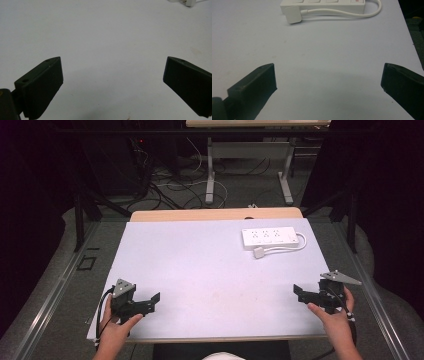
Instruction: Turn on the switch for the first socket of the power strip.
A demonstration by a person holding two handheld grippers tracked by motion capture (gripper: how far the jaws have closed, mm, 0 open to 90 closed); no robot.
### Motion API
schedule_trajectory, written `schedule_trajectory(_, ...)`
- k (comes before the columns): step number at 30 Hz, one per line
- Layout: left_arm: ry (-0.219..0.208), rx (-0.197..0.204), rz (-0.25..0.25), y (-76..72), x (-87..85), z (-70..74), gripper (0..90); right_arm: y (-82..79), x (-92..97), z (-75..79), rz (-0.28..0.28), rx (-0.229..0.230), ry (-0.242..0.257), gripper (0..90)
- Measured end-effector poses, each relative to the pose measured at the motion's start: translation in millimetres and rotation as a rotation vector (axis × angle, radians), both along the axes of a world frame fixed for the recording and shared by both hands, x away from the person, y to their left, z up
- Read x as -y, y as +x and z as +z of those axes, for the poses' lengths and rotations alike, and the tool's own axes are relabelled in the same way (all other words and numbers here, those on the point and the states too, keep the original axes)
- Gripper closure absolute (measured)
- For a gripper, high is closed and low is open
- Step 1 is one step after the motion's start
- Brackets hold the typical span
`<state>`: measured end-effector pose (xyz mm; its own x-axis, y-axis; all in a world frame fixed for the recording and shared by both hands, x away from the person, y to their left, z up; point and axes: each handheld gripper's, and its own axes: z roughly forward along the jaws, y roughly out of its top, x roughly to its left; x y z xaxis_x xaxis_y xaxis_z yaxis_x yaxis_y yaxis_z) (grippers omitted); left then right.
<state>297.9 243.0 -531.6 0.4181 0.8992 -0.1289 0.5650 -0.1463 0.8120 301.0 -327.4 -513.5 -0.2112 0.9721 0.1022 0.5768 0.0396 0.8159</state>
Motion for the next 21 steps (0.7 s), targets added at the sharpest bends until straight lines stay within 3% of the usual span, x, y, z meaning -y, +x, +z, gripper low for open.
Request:
schedule_trajectory(10,-0.003,-0.002,0.006,-0.4,0.0,-0.1,2.9,7.6,-7.6,9.4,0.027,0.016,-0.05,0.0)
schedule_trajectory(21,0.003,-0.005,0.007,-0.4,-0.4,-0.6,3.2,16.3,-8.4,23.9,0.068,0.01,-0.05,0.0)
